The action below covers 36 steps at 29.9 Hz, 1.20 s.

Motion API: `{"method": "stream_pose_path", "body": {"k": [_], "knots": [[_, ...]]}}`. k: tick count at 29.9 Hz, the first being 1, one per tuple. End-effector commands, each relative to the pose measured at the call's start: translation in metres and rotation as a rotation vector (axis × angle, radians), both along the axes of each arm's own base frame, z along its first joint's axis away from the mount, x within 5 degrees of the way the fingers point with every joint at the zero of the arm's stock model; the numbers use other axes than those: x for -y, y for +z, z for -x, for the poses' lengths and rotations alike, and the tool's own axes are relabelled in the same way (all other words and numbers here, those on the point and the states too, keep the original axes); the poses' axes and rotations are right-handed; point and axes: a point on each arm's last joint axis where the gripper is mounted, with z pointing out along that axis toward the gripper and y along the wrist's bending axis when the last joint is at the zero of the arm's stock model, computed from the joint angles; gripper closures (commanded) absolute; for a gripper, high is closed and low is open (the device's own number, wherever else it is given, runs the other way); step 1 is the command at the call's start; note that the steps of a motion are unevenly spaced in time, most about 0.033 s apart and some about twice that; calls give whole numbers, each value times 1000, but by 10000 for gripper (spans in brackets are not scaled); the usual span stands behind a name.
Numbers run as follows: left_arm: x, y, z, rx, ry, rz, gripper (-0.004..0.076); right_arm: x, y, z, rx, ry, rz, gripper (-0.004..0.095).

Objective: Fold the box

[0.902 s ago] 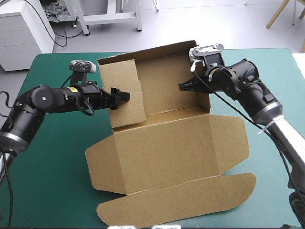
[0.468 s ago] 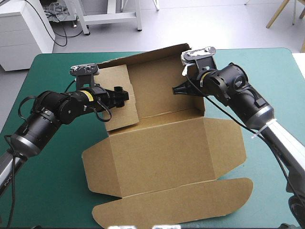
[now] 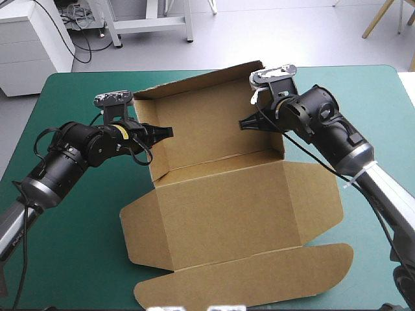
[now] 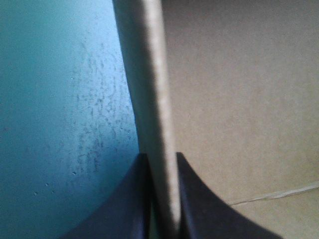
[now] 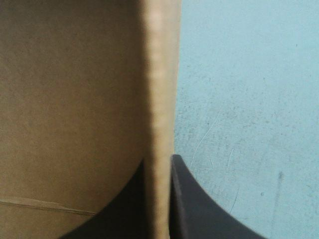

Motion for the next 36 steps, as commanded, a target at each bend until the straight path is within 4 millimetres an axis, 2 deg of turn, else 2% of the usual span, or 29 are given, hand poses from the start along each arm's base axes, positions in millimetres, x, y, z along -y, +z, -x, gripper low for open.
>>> {"method": "stream_pose_path", "body": {"k": [1,7,14,19,22,29,36], "knots": [[7,22,3,102,-11,121,734,-8,29,13,94,45,-178,926],[5,21,-2,72,-29,-4,734,-4,20,15,-38,29,-148,925],[17,17,-30,-112,-107,-180,734,1,-9,-11,-301,-13,-152,926],[30,0,-56,-212,-127,-237,734,-1,-32,-28,-365,-27,-134,926],[37,-18,-69,-257,-135,-256,734,-3,-41,-34,-379,-33,-107,926],[45,-52,-82,-365,-151,-299,734,0,-64,-50,-406,-46,-28,926],[47,-66,-86,-418,-158,-316,734,9,-84,-67,-440,-65,-14,925]]}}
